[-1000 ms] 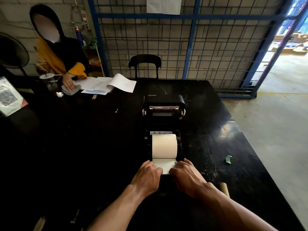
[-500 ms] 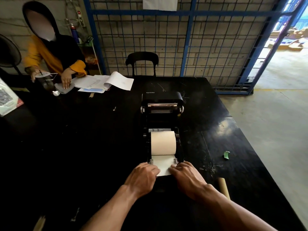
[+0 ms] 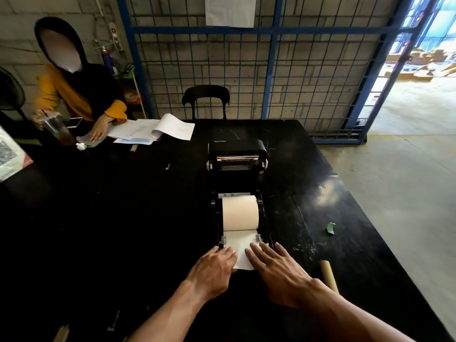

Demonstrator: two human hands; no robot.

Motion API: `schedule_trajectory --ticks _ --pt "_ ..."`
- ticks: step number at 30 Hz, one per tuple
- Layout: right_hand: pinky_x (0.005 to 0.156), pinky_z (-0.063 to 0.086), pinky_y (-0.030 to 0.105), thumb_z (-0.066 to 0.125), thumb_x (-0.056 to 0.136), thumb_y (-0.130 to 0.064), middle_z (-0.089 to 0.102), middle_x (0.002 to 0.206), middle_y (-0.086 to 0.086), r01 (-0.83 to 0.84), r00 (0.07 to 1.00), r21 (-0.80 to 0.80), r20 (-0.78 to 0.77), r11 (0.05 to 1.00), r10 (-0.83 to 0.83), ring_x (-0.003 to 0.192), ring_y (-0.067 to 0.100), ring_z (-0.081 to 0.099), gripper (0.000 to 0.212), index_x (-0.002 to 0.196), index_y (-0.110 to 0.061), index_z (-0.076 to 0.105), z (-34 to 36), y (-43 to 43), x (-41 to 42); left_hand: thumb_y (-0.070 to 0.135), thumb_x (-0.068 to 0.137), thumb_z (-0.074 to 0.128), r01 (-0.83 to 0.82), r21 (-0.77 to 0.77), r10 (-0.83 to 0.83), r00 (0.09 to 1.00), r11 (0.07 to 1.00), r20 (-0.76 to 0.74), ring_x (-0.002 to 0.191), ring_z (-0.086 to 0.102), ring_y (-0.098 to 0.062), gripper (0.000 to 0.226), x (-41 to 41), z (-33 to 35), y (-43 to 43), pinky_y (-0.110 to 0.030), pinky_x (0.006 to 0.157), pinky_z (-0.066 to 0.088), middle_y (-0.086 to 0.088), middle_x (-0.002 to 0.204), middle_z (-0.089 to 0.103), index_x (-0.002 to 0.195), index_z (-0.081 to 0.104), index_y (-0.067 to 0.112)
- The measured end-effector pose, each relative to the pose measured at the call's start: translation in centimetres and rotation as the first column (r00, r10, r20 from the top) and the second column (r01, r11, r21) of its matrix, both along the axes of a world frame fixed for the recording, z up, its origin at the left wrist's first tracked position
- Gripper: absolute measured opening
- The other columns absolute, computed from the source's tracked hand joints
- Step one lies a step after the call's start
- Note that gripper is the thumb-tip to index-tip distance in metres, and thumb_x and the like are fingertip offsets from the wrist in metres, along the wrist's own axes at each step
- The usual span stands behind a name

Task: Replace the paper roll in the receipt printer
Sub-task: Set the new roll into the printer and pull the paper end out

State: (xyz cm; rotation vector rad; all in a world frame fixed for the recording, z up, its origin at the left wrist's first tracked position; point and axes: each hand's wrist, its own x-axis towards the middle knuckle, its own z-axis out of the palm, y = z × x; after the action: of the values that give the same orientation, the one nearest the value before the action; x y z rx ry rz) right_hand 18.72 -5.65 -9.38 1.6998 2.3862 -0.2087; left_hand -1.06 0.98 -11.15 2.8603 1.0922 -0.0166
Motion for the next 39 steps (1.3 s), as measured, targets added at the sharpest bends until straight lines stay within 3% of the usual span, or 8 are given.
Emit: schedule_trajectory --ticks 3,8,12,16,27,34,36,39 --pt "0.124 -0.003 0.053 0.042 0.102 -0.035 -0.014 0.168 0.011 0.103 0.994 -0.035 -0.034 0.994 -0.104 0.156 0.029 -0.010 0.082 0.160 -0.012 -0.010 -0.1 0.3 -0.5 0.028 0.103 0.031 0.008 0.012 -0.008 1.000 1.000 0.009 0.144 0.029 -0.018 0.050 0.0 0.2 -0.4 -0.032 0.120 0.014 -0.010 0.155 0.036 0.149 0.034 0.008" --pt "0.125 0.002 0.045 0.034 0.105 -0.025 0.003 0.170 0.012 0.128 0.991 -0.077 -0.031 0.989 -0.131 0.157 0.027 0.002 0.066 0.161 -0.010 0.003 -0.3 0.9 -1.1 0.026 0.099 0.035 0.000 0.025 0.000 1.000 1.000 0.013 0.144 0.030 -0.015 0.051 -0.4 0.7 -1.1 -0.032 0.118 0.015 -0.007 0.155 0.038 0.148 0.038 0.012" --pt "0.126 0.005 0.043 0.034 0.107 -0.028 0.002 0.170 0.013 0.153 0.986 -0.089 -0.047 0.984 -0.157 0.157 0.027 0.002 0.065 0.161 -0.011 0.003 -0.3 0.4 -1.4 0.011 0.098 0.032 -0.094 -0.007 0.093 0.994 0.996 -0.058 0.149 0.015 -0.022 0.058 0.5 1.0 -1.7 -0.037 0.121 0.013 -0.013 0.161 0.017 0.154 0.016 0.006" --pt "0.126 0.005 0.042 0.035 0.107 -0.030 0.000 0.170 0.012 0.173 0.981 -0.108 -0.069 0.979 -0.181 0.157 0.027 0.000 0.066 0.161 -0.011 0.001 -0.2 -0.5 -1.6 0.004 0.096 0.025 -0.106 -0.019 0.104 0.991 0.994 -0.082 0.149 0.014 -0.024 0.059 0.8 0.9 -2.3 -0.038 0.122 0.012 -0.016 0.161 0.015 0.154 0.015 0.005" --pt "0.125 0.010 0.048 0.040 0.104 -0.027 0.000 0.170 0.012 0.171 0.984 -0.137 -0.034 0.976 -0.177 0.157 0.028 0.002 0.070 0.161 -0.012 0.004 0.0 -2.6 -2.1 0.007 0.097 0.025 -0.108 -0.023 0.105 0.989 0.994 -0.104 0.149 0.014 -0.025 0.057 0.1 0.5 -4.4 -0.043 0.121 0.013 -0.015 0.161 0.017 0.153 0.019 0.005" --pt "0.125 0.020 0.048 0.044 0.088 -0.053 0.004 0.171 0.004 0.161 0.979 -0.214 -0.087 0.964 -0.183 0.157 0.021 0.006 0.083 0.160 -0.021 0.019 1.0 -2.1 -1.3 0.033 0.086 0.039 -0.106 -0.131 0.094 0.991 0.986 -0.097 0.148 0.015 -0.023 0.068 0.0 1.1 -4.4 -0.044 0.120 0.016 -0.014 0.161 0.020 0.150 0.032 0.010" --pt "0.123 0.025 0.044 0.042 0.079 -0.053 0.012 0.170 0.000 0.191 0.959 -0.278 -0.151 0.941 -0.239 0.156 0.019 0.013 0.085 0.158 -0.025 0.027 1.9 -1.8 -0.8 0.037 0.079 0.038 -0.091 -0.167 0.085 0.995 0.982 -0.045 0.143 0.030 -0.024 0.067 -0.5 1.8 -4.3 -0.045 0.116 0.025 -0.014 0.153 0.036 0.140 0.048 0.012" --pt "0.103 0.049 0.045 0.037 0.083 -0.040 0.061 0.141 0.004 0.297 0.896 -0.262 -0.256 0.918 -0.363 0.129 0.033 0.055 0.054 0.132 -0.028 0.057 2.3 -1.2 -0.2 0.036 0.082 0.033 -0.105 -0.194 0.118 0.991 0.975 0.058 0.120 0.056 -0.026 0.050 -0.8 2.7 -3.5 -0.041 0.102 0.044 -0.012 0.127 0.063 0.113 0.065 0.012"
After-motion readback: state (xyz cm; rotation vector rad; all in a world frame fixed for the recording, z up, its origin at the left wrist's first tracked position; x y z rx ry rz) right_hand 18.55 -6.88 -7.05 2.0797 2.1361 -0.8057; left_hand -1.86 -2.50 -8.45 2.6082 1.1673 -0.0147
